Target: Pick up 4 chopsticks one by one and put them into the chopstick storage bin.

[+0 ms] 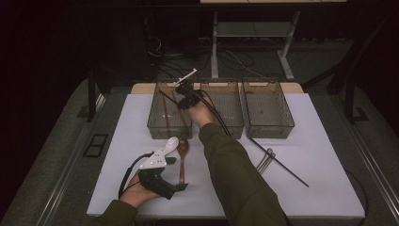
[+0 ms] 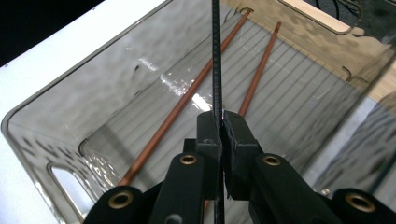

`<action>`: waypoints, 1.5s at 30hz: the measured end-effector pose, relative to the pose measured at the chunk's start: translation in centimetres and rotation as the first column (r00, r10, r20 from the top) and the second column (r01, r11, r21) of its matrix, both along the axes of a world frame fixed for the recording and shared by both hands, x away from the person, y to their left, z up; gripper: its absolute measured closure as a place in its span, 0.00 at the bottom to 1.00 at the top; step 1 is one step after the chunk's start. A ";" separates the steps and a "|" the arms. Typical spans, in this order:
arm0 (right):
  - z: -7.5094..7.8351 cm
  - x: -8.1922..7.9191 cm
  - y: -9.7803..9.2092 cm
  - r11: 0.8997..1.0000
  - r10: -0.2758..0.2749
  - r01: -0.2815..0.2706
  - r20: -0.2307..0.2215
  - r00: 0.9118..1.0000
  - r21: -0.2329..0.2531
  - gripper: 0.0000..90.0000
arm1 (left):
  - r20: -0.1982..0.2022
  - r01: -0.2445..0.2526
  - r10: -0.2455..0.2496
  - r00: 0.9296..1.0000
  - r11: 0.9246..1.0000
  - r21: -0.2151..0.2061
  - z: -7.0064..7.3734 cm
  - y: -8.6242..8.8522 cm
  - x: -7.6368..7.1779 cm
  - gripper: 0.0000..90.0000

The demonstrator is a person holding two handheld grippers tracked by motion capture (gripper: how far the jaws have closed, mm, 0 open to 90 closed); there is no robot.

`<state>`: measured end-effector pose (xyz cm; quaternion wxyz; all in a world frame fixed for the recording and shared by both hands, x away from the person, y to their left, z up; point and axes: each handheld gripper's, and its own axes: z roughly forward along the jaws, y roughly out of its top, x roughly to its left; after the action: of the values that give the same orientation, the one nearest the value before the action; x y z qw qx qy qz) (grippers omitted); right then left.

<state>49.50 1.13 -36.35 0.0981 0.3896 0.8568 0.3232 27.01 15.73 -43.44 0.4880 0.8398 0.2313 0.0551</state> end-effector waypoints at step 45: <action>1.3 -6.4 -11.0 0.980 0.083 -0.097 0.091 0.992 0.171 0.38 | 0.007 0.006 -0.006 1.000 1.000 0.019 0.0 0.1 0.1 0.00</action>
<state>43.07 -9.85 -35.03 0.0843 0.3438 0.8370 0.4172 27.09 15.84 -43.44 0.4812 0.8447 0.2266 0.0589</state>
